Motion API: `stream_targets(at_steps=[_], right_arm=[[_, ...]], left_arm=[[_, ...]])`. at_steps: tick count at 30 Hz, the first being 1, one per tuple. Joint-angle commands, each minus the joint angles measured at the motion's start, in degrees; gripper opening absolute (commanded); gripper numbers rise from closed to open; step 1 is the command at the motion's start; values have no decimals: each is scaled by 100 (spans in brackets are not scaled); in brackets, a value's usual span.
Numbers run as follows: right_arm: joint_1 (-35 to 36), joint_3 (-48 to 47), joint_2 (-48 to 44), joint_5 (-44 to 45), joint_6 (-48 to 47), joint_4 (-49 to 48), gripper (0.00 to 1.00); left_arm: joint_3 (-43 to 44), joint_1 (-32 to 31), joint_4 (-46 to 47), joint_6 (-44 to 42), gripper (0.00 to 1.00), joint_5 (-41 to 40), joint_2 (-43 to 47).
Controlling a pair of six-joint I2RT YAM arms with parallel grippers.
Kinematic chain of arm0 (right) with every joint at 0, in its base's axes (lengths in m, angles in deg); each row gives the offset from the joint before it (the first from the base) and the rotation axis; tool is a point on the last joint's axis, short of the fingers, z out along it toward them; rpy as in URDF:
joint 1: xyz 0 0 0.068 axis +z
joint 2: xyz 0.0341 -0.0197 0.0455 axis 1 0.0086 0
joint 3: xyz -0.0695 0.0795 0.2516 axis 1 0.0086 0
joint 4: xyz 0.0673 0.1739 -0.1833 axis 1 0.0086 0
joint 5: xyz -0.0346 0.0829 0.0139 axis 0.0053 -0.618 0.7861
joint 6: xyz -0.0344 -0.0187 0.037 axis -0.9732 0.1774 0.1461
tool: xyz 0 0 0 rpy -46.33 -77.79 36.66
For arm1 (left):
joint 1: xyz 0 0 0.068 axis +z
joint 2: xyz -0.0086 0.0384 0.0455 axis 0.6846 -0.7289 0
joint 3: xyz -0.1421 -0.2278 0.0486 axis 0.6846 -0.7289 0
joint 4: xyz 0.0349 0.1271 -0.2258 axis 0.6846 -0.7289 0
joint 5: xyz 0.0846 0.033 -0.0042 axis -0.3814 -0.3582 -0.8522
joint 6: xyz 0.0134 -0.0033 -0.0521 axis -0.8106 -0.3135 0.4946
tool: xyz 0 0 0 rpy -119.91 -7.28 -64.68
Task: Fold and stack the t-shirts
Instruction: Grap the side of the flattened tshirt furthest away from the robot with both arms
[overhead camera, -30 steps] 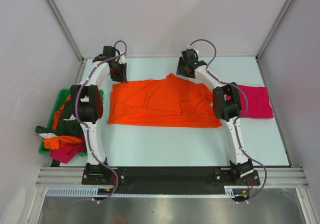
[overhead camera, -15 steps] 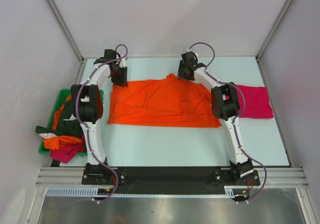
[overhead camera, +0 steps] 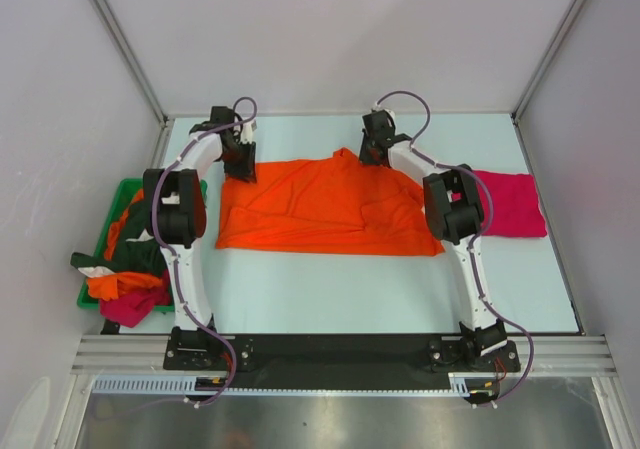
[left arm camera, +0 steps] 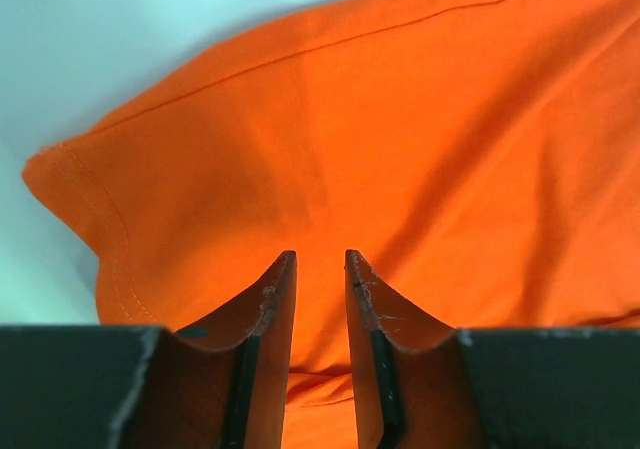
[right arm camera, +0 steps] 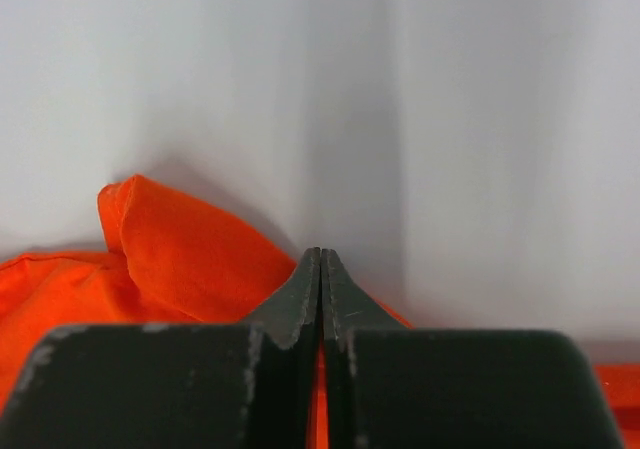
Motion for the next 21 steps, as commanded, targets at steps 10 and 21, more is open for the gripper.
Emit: stream_targets(at_steps=[10, 21], right_arm=[[162, 304, -793, 234, -4, -169, 31], [320, 6, -591, -82, 136, -283, 57]], left_arm=[[-325, 15, 159, 19, 32, 167, 644], [-492, 6, 202, 55, 36, 255, 671]])
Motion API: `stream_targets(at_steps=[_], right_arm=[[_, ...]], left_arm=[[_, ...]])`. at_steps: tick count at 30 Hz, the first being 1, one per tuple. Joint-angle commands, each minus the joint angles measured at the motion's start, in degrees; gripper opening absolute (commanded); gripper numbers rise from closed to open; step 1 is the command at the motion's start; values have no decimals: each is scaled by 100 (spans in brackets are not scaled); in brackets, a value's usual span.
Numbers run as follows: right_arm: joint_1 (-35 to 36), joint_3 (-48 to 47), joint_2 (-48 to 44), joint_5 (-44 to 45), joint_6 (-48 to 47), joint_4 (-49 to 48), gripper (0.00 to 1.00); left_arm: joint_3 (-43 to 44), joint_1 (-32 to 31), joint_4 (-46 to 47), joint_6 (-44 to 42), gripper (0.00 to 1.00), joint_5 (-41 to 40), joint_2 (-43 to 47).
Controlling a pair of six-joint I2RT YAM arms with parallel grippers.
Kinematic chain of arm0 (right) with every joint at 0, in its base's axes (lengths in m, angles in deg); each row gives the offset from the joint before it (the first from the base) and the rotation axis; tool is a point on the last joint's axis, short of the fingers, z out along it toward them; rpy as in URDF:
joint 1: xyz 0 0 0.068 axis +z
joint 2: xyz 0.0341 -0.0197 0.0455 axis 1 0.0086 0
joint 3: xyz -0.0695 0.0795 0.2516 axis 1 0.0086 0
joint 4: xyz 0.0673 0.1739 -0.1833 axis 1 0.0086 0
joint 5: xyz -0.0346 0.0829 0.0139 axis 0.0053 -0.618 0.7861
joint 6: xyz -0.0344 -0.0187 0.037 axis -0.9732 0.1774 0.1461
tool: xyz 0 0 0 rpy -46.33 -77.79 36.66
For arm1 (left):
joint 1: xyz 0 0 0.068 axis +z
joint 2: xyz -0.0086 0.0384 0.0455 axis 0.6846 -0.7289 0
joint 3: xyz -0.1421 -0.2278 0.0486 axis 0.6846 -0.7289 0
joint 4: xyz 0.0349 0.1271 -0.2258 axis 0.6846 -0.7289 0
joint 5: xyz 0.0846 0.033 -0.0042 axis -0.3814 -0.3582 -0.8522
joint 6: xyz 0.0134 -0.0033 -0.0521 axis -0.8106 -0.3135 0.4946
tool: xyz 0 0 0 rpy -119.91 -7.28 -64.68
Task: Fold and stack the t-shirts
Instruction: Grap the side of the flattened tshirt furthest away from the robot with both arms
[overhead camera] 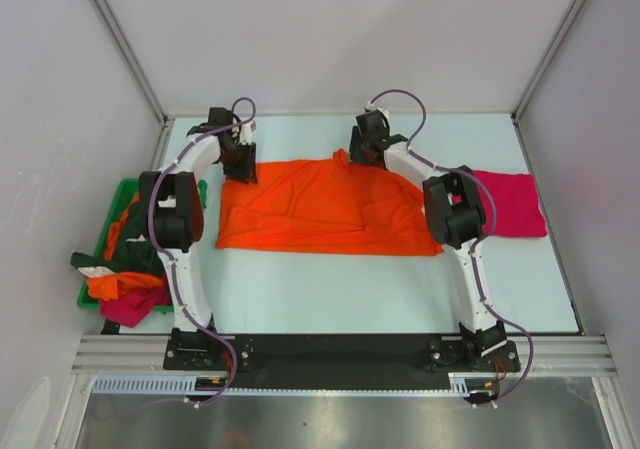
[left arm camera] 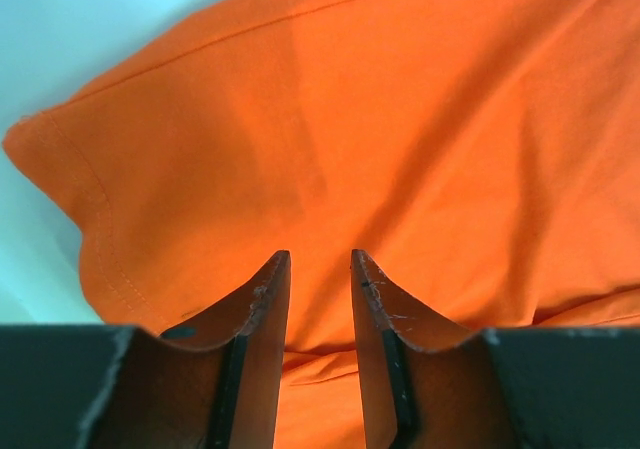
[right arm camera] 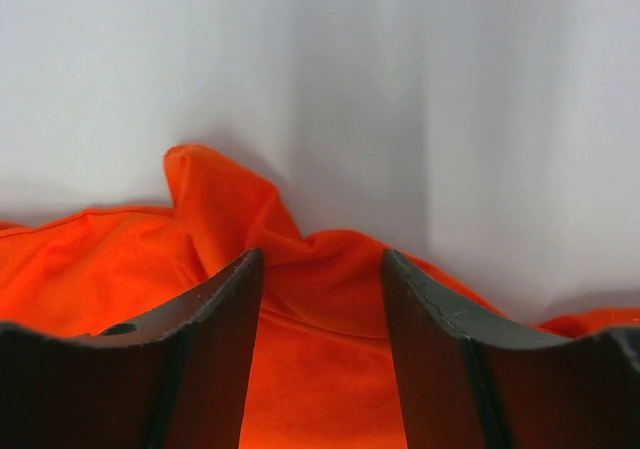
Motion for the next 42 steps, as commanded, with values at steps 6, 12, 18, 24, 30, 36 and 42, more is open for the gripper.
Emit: stream_targets(at_steps=[6, 12, 18, 24, 30, 36, 42], right_arm=[[137, -667, 158, -526, 161, -67, 53], [146, -720, 316, -552, 152, 100, 51], [58, -791, 501, -517, 144, 197, 51], [67, -519, 397, -447, 144, 154, 8], [251, 446, -306, 18, -5, -364, 0], [620, 1265, -1265, 397, 135, -550, 0], [1174, 2065, -1757, 827, 188, -637, 0]], left_arm=[[-256, 6, 95, -3, 36, 130, 450], [-327, 6, 104, 15, 36, 191, 530], [-388, -3, 113, 41, 36, 235, 565], [-503, -11, 122, 24, 36, 218, 644], [-643, -20, 148, 24, 34, 226, 749], [-801, -46, 201, 24, 34, 288, 837], [-951, -64, 271, 59, 34, 358, 916]])
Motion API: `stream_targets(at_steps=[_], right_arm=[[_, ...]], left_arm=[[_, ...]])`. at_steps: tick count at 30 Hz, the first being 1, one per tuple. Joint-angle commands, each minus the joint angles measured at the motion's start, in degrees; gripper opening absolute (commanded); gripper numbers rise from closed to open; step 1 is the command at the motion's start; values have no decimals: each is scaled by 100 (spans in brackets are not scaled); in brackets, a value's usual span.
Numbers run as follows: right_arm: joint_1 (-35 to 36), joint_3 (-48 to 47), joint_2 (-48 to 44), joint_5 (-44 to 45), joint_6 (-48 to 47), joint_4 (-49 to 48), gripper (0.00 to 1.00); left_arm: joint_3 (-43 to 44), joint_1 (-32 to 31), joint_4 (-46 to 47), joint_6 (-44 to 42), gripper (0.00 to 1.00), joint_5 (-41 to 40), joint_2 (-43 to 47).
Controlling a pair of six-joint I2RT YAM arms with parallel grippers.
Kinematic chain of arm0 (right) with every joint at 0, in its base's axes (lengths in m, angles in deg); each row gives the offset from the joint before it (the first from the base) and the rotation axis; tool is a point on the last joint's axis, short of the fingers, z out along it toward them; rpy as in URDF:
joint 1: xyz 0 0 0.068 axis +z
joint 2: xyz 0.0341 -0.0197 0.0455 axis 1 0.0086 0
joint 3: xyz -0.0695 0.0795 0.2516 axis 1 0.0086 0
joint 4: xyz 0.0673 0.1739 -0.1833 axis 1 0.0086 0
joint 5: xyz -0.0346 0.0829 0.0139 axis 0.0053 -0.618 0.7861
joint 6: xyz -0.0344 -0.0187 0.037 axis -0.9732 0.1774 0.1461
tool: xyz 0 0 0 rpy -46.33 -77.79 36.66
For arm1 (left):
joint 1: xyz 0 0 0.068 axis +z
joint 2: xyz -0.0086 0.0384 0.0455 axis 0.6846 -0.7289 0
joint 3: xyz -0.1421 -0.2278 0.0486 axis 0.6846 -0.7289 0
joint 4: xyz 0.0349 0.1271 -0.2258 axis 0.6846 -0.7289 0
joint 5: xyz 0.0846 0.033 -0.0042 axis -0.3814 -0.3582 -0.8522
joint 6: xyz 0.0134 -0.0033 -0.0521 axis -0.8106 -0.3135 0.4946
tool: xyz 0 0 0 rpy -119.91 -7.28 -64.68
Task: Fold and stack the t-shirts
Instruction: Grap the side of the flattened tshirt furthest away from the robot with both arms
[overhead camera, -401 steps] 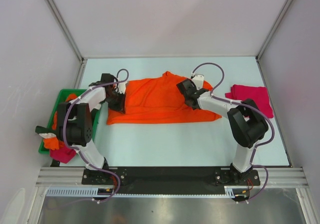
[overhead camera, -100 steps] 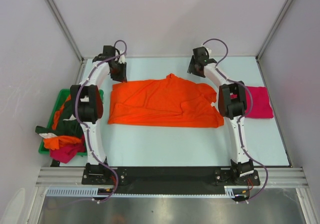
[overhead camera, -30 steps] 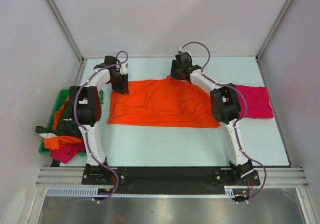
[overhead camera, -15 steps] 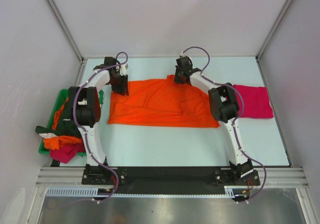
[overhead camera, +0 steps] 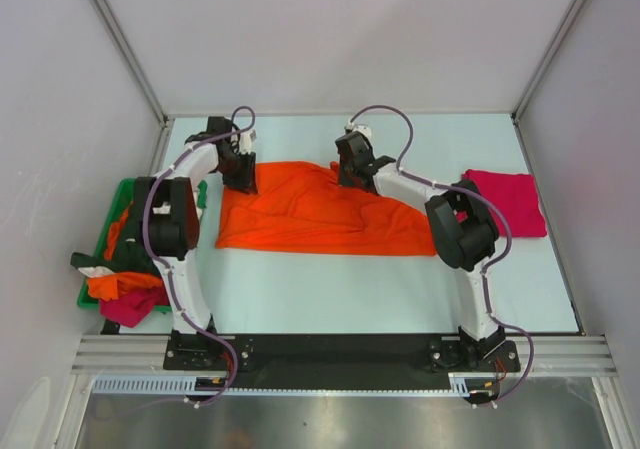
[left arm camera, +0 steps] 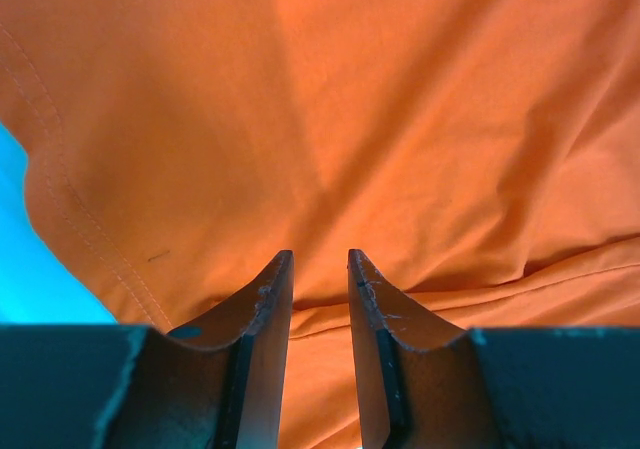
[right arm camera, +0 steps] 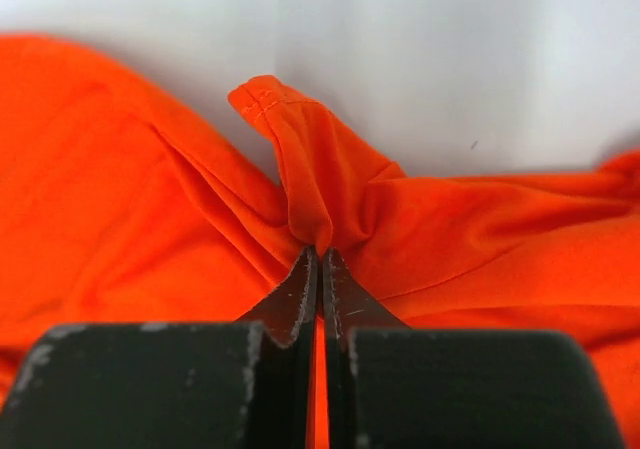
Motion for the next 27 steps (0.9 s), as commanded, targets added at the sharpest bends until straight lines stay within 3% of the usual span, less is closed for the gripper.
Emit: stream_targets(at_steps=[1, 13, 14, 17, 18, 21, 27], right_arm=[[394, 402, -483, 482, 63, -209, 0], [1133, 1255, -299, 377, 775, -113, 0], [1124, 1247, -299, 429, 784, -112, 2], [1063, 1159, -465, 649, 670, -165, 28], [1019, 1098, -518, 702, 609, -191, 41], [799, 571, -572, 711, 380, -104, 57], [491, -756, 17, 606, -7, 309, 59]], left_arm=[[-160, -47, 158, 59, 34, 190, 407], [-494, -64, 193, -55, 34, 190, 644], [-511, -64, 193, -55, 34, 190, 645], [-555, -64, 201, -64, 34, 199, 662], [-564, -64, 193, -64, 34, 208, 671], [-591, -55, 210, -38, 34, 234, 680], [-547, -64, 219, -20, 34, 260, 680]])
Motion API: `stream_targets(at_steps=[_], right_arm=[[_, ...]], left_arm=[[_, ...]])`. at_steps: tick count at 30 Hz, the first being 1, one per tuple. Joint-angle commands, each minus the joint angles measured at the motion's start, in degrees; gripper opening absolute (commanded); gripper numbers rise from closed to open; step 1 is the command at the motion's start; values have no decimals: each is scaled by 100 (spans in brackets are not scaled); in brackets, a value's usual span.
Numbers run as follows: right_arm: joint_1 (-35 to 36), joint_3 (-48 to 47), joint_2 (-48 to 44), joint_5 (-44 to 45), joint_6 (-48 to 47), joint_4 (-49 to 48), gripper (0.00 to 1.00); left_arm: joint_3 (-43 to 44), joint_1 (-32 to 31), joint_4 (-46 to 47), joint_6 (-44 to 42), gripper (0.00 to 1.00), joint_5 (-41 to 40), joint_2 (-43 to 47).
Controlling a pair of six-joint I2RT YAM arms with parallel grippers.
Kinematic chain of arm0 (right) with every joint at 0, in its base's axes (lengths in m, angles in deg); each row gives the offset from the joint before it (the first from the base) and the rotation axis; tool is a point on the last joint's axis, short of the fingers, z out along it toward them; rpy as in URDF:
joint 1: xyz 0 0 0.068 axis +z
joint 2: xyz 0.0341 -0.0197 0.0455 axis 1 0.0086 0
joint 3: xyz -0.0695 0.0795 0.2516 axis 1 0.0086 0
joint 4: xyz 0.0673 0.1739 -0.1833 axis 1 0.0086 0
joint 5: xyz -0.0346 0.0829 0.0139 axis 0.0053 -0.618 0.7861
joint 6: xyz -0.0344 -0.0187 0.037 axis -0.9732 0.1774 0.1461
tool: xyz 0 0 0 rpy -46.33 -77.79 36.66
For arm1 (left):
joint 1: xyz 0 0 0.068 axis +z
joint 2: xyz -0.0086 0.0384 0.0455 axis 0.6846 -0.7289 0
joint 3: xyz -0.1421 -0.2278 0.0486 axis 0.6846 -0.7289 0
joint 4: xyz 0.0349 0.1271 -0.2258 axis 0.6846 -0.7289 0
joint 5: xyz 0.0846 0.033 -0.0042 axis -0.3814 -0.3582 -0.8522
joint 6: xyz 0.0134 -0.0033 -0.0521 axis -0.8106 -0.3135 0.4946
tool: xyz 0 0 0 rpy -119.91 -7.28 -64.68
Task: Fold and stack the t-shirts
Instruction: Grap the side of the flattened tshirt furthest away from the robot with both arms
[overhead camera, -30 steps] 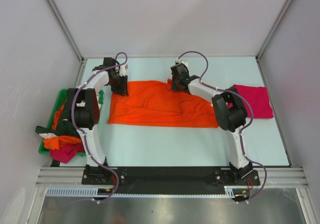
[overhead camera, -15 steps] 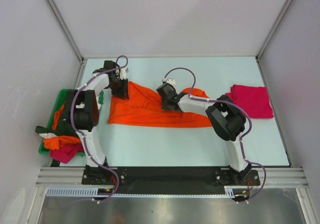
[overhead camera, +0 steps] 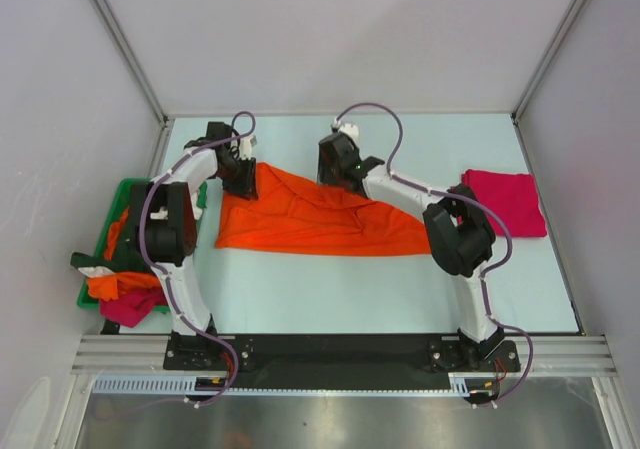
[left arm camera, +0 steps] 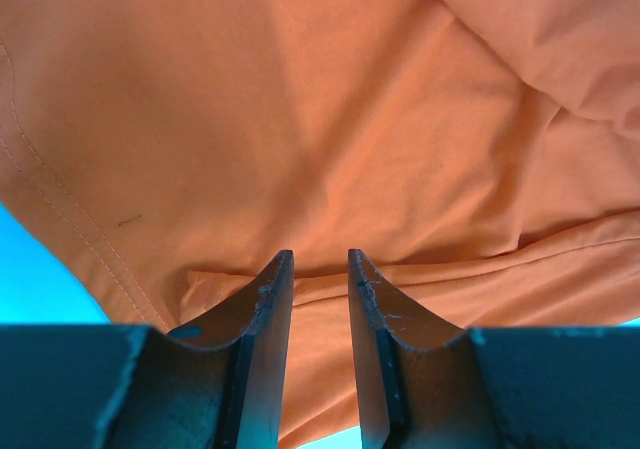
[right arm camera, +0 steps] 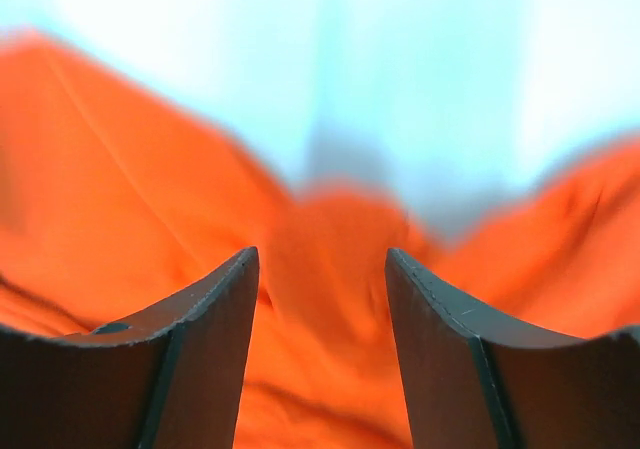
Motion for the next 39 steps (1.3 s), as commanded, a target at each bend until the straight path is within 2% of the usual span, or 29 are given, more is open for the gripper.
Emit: stream_targets(at_steps=[1, 12, 20, 23, 24, 28, 29, 30, 39], right_arm=[[-210, -943, 402, 83, -370, 174, 59], [-448, -2068, 1500, -119, -484, 569, 57], [-474, -1823, 1466, -172, -467, 534, 57], [-483, -1604, 1361, -163, -432, 456, 47], [-483, -1542, 1326, -154, -414, 403, 39], [-509, -1304, 1159, -163, -370, 376, 21], [-510, -1252, 1124, -146, -370, 359, 14], [-518, -1121, 1010, -128, -353, 333, 0], [-439, -22, -106, 276, -291, -159, 0]], left_arm=[[28, -27, 103, -7, 34, 199, 310], [204, -27, 24, 28, 34, 199, 187], [274, -27, -2, 37, 34, 190, 126], [301, -27, -2, 72, 34, 208, 99], [309, -27, -2, 89, 34, 208, 82], [310, -27, -11, 81, 34, 208, 91], [309, -27, -20, 90, 34, 208, 99], [292, -36, -20, 72, 34, 208, 99], [152, -36, -11, 63, 34, 217, 266]])
